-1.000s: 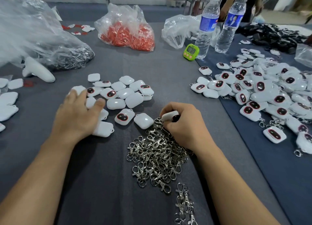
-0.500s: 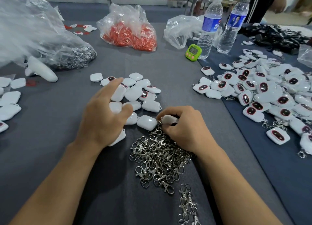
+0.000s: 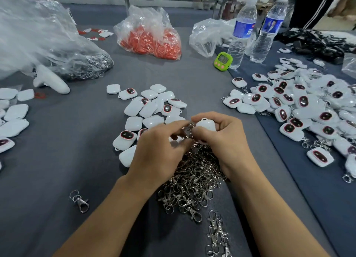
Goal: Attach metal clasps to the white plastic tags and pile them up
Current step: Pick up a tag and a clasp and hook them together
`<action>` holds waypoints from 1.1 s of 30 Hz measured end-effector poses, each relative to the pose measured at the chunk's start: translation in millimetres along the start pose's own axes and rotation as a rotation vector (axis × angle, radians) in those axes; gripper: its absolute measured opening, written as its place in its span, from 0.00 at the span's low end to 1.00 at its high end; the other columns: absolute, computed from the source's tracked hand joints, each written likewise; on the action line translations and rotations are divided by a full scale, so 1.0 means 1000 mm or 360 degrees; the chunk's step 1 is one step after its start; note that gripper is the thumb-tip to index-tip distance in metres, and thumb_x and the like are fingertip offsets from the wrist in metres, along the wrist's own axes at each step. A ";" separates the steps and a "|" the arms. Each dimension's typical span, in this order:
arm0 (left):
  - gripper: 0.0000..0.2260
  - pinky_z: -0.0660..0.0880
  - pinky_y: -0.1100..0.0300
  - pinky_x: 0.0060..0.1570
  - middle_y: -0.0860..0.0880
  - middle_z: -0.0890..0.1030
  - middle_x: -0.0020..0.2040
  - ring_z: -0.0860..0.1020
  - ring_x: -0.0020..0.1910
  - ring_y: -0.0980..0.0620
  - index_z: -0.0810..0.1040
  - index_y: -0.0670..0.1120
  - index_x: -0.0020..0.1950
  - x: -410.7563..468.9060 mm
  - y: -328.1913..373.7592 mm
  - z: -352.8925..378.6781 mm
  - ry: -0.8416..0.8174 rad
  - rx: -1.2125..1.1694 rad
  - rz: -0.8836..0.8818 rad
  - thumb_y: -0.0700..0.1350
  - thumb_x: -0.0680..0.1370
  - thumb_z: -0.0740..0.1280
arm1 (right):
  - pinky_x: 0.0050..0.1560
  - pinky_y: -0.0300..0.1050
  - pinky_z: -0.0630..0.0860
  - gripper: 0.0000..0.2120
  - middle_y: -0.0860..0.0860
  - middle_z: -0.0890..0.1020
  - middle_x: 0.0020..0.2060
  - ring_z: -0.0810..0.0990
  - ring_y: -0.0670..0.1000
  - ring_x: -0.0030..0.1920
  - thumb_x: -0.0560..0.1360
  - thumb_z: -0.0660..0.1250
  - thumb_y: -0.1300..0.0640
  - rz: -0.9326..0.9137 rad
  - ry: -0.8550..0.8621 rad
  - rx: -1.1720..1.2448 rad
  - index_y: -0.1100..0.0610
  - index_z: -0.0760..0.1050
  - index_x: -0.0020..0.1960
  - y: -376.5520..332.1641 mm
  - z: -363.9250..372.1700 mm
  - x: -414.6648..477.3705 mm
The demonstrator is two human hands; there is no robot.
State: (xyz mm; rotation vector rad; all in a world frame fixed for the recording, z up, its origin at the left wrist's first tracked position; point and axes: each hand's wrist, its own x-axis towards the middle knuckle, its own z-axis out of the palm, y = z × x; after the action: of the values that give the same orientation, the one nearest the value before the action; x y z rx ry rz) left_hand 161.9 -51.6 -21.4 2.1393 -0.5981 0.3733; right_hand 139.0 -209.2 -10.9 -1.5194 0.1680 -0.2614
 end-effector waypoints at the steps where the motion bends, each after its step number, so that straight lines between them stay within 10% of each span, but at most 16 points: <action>1: 0.23 0.72 0.71 0.48 0.69 0.82 0.45 0.79 0.48 0.64 0.73 0.67 0.63 0.001 0.001 0.000 0.0026 -0.0020 -0.0004 0.52 0.71 0.73 | 0.33 0.44 0.76 0.09 0.61 0.84 0.35 0.79 0.52 0.33 0.67 0.74 0.69 0.0004 -0.0021 0.0024 0.59 0.85 0.45 -0.001 0.000 -0.001; 15: 0.10 0.75 0.73 0.46 0.72 0.81 0.39 0.81 0.42 0.69 0.85 0.59 0.52 0.001 -0.005 0.004 0.0201 -0.0126 -0.0204 0.47 0.73 0.76 | 0.46 0.50 0.83 0.11 0.45 0.87 0.37 0.86 0.49 0.41 0.67 0.70 0.57 -0.0114 0.0198 -0.0565 0.43 0.86 0.43 0.000 -0.004 0.001; 33: 0.06 0.78 0.66 0.41 0.67 0.84 0.40 0.83 0.40 0.63 0.86 0.61 0.46 0.003 -0.001 0.000 0.0168 -0.0299 -0.0196 0.49 0.74 0.76 | 0.26 0.35 0.69 0.04 0.50 0.81 0.25 0.77 0.46 0.23 0.71 0.73 0.56 -0.0156 0.0046 -0.0463 0.49 0.85 0.38 -0.003 0.004 -0.002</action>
State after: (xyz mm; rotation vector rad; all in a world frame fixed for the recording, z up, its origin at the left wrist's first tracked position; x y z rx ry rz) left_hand 164.9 -51.7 -20.6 1.9521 -0.4220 0.3460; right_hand 138.3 -204.7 -8.3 -1.8158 0.1596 -0.3486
